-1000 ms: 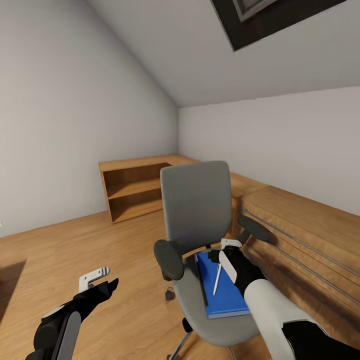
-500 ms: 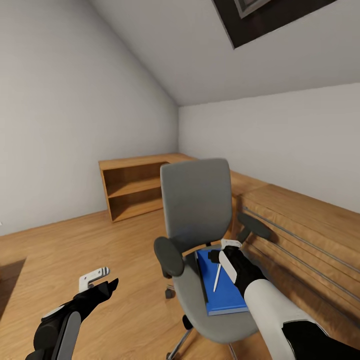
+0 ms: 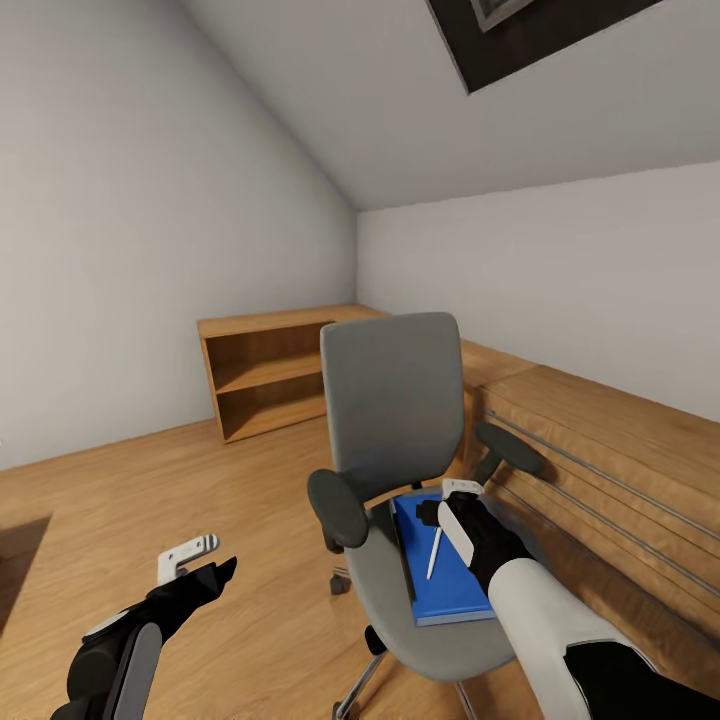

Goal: In the bedroom, organize the workspace by keeping the computer under the desk, ensuring the monitor is on the desk, placing the keyboard on the desk next to the monitor, placing the mouse on the desk next to the keyboard, moving the folder from the swivel chair onto the desk next to the mouse, stacking the notebook on top of the folder with the pen on top of the notebook, and positioning the swivel chair next to the desk.

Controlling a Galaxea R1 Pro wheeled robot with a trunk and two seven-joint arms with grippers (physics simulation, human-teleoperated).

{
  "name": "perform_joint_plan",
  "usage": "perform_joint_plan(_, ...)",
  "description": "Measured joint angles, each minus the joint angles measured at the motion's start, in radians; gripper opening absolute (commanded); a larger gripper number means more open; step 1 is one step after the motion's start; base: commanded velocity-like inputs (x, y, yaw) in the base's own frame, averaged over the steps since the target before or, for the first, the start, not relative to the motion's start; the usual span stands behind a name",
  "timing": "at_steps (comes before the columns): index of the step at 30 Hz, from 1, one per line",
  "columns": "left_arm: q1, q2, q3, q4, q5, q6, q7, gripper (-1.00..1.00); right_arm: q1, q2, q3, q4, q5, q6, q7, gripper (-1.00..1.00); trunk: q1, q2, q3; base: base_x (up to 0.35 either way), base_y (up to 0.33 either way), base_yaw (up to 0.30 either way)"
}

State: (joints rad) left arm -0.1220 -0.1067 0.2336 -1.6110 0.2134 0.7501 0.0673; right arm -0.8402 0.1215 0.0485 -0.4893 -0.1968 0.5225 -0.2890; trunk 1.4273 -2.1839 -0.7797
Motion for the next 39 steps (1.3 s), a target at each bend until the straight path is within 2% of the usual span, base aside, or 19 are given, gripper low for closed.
perform_joint_plan(6,0.000,0.000,0.000,0.000,0.000,0.001,-0.001,1.00,0.000,0.000,0.000,0.000,0.000,0.000,0.000,1.00,0.000,0.000,0.000,0.000,0.000,0.000)
perform_joint_plan(10,0.000,0.000,-0.001,0.000,0.000,-0.001,0.000,1.00,0.000,0.000,0.000,0.000,0.000,0.000,0.000,1.00,0.015,-0.028,-0.012,0.000,0.000,0.000)
perform_joint_plan(29,0.000,0.000,-0.001,0.000,0.000,0.001,-0.001,1.00,0.000,0.000,0.001,0.000,0.000,0.000,0.000,1.00,0.015,-0.028,-0.013,0.000,0.000,0.000)
perform_joint_plan(35,0.000,-0.001,-0.001,0.000,0.000,0.001,-0.001,1.00,0.000,0.000,0.001,0.000,0.001,0.000,-0.001,1.00,0.038,-0.070,-0.031,0.000,0.000,0.000)
perform_joint_plan(39,0.000,-0.001,-0.001,0.000,0.000,0.001,-0.001,1.00,0.000,0.000,0.001,0.000,0.001,0.000,-0.001,1.00,0.038,-0.070,-0.031,0.000,0.000,0.000)
